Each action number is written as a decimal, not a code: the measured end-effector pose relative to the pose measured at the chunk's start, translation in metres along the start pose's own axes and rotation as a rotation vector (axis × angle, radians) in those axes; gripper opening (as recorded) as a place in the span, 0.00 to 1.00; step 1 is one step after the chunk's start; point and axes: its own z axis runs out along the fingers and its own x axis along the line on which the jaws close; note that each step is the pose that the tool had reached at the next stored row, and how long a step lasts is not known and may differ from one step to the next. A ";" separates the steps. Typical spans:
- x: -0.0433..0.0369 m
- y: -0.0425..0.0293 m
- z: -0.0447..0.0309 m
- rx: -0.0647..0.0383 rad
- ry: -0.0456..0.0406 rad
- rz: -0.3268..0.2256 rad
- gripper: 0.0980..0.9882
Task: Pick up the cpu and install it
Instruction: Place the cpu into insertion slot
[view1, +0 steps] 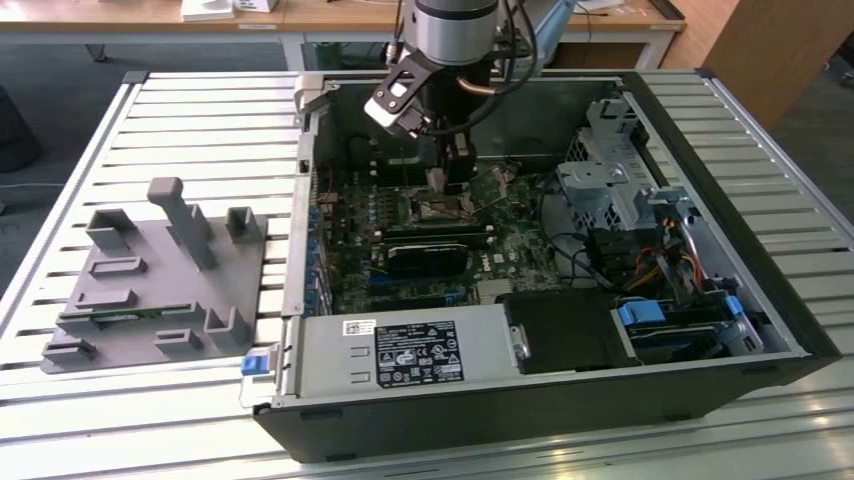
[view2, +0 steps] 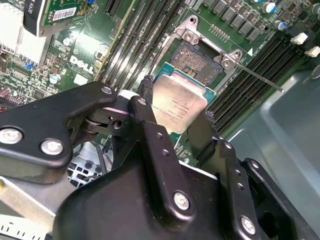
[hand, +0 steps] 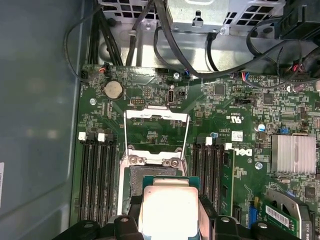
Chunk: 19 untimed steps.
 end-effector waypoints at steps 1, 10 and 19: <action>0.0000 0.0000 0.0004 0.000 0.0000 0.000 0.48; 0.0002 -0.0002 0.0032 0.000 -0.0014 0.002 0.48; 0.0033 -0.0006 0.0121 0.000 -0.0023 0.013 0.48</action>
